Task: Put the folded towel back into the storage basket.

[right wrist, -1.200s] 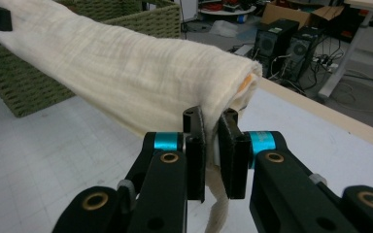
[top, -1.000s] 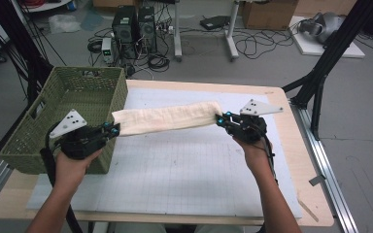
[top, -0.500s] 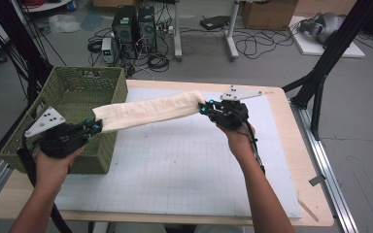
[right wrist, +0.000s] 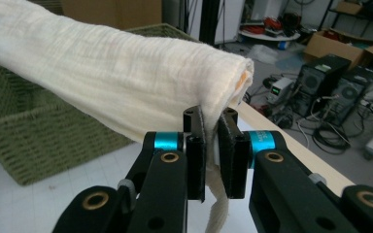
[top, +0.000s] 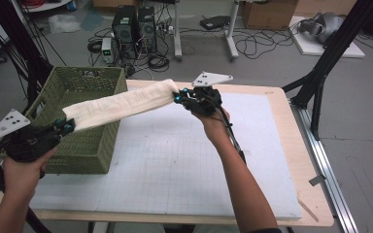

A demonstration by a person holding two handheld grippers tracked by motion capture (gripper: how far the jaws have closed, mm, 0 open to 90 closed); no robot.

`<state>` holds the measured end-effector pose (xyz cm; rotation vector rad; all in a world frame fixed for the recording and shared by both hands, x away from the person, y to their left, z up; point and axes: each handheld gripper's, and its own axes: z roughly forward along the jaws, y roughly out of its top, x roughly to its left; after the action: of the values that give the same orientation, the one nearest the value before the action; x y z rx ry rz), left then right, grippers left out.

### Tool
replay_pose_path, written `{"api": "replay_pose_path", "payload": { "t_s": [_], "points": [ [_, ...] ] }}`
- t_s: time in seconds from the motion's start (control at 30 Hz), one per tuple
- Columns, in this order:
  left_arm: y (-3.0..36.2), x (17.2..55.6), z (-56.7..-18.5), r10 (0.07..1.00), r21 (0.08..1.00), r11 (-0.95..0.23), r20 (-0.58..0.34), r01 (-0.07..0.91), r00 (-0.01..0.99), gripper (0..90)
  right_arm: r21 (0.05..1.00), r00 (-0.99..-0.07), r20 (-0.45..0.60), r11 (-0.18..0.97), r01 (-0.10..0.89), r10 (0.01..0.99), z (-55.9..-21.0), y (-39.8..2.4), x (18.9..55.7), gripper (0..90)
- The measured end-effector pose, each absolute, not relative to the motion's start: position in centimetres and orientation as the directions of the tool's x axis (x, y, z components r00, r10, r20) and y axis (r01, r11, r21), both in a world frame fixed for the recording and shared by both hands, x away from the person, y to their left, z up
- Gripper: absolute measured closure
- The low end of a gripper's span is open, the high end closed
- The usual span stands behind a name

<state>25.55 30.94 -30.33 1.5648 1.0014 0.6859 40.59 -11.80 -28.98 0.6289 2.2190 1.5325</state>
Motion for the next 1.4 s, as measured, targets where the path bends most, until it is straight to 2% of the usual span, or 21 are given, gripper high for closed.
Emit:
{"api": "replay_pose_path", "payload": {
  "t_s": [0.9,1.4],
  "points": [
    [38.4,22.5,-30.3,0.943,0.974,0.04,-0.111,0.223,0.315,83.5,0.959,-0.905,-0.042,0.272,0.082,0.423,-27.4,-0.3,45.5,83.2],
    [40.4,22.0,-31.2,0.958,0.972,0.051,-0.112,0.23,0.264,83.5,0.949,-0.911,-0.048,0.304,0.086,0.409,-27.0,4.6,47.5,83.2]
  ]
}}
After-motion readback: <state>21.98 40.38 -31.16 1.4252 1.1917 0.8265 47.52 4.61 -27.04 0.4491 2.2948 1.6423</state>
